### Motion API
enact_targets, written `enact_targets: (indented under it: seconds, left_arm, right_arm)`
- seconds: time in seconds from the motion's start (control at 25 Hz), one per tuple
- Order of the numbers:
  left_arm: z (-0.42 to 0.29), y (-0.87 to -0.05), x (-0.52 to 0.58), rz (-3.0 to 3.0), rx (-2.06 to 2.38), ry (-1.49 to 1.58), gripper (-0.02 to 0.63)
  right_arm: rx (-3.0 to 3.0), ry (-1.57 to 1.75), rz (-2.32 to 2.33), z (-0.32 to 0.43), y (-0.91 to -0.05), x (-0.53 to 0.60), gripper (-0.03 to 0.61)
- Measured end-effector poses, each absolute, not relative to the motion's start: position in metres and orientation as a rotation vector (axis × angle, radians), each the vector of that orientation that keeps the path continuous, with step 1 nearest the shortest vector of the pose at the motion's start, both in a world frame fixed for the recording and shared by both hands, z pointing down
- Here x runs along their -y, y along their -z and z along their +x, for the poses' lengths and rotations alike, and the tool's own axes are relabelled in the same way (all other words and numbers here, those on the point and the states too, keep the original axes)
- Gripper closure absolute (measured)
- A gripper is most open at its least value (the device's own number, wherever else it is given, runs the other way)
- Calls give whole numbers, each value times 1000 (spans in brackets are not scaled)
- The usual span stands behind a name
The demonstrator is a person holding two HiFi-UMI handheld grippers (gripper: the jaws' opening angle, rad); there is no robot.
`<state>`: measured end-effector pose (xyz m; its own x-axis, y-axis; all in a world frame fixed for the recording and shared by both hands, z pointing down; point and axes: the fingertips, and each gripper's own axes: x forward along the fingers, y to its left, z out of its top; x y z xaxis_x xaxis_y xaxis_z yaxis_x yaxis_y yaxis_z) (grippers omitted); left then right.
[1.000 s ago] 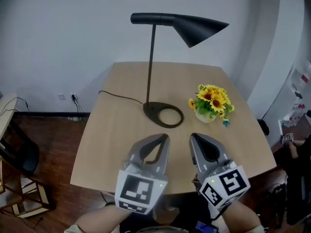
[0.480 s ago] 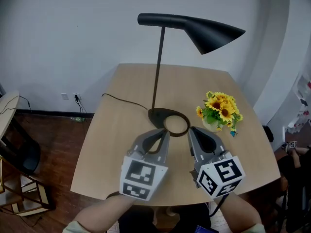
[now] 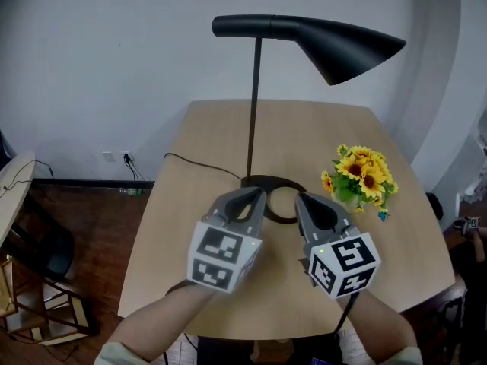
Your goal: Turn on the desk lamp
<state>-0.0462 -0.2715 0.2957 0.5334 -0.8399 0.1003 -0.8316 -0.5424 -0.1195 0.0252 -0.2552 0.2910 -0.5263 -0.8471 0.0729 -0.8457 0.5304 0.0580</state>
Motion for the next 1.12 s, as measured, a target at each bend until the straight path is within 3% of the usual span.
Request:
enact_targets:
  seconds: [1.12]
  left_arm:
    - [-43,-357,397,-2748,-1368,468,619]
  right_arm:
    - [2599,33,1450,5,-315,330,580]
